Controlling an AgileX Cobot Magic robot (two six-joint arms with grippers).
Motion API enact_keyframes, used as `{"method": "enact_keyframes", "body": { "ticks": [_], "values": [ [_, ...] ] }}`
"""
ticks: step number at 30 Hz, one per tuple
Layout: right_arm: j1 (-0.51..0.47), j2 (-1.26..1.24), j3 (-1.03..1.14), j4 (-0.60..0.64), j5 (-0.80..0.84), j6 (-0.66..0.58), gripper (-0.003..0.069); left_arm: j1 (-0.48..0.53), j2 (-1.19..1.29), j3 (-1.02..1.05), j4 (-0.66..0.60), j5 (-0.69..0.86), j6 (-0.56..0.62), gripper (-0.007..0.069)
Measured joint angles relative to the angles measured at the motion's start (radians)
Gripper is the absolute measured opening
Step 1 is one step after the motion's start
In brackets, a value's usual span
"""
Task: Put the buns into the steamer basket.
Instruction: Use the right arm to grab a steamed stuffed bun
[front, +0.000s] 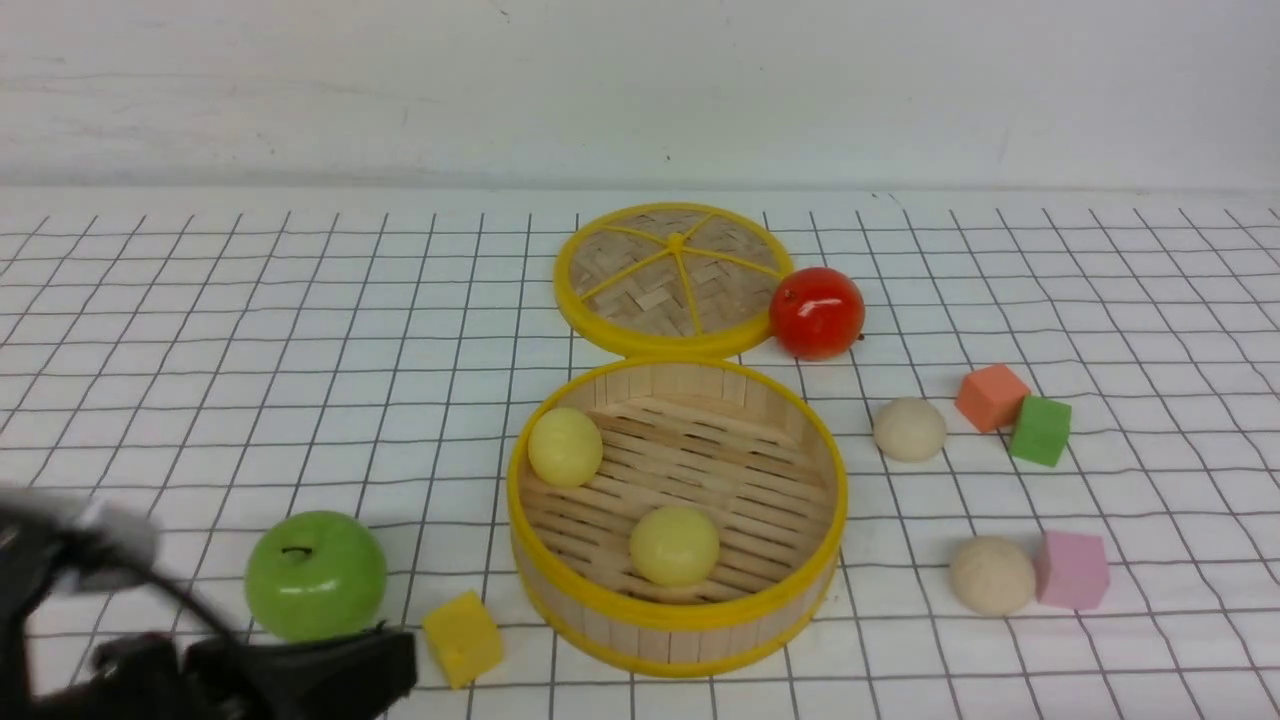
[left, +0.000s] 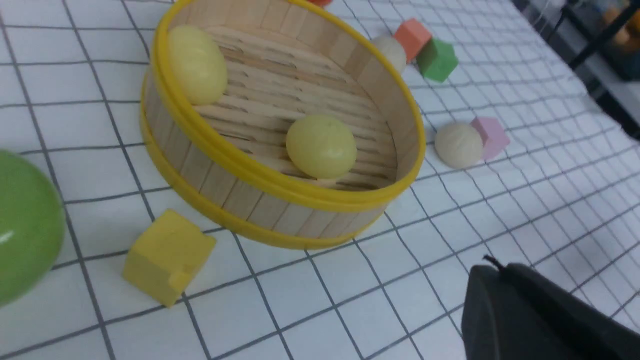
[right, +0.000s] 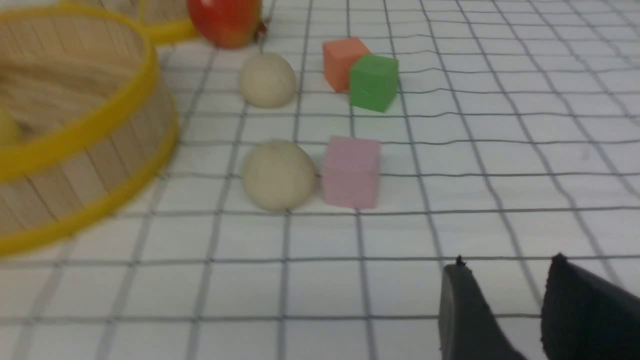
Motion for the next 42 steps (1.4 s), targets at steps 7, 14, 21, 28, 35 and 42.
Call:
{"method": "enact_keyframes", "body": {
  "ticks": [7, 14, 21, 28, 35, 42],
  "values": [
    [0.0, 0.0, 0.003, 0.296, -0.181, 0.217, 0.0241, 0.0, -0.048, 0.119, -0.013, -0.178, 0.0, -0.0013],
    [0.0, 0.006, -0.042, 0.386, -0.283, 0.288, 0.0213, 0.0, -0.048, 0.123, -0.015, -0.202, 0.0, -0.0013],
    [0.001, 0.461, -0.529, 0.281, 0.347, 0.026, 0.004, 0.0, -0.048, 0.124, -0.016, -0.202, 0.0, -0.0013],
    [0.001, 0.992, -0.835, 0.312, 0.627, -0.171, 0.002, 0.0, -0.048, 0.124, -0.016, -0.202, 0.0, -0.0013],
    [0.001, 1.34, -0.947, 0.406, 0.584, -0.234, 0.0044, 0.0, -0.048, 0.124, -0.017, -0.202, 0.0, -0.0013],
    [0.022, 1.522, -1.016, 0.413, 0.532, -0.228, 0.0152, 0.0, -0.048, 0.124, -0.017, -0.203, 0.0, -0.0013]
  ]
}}
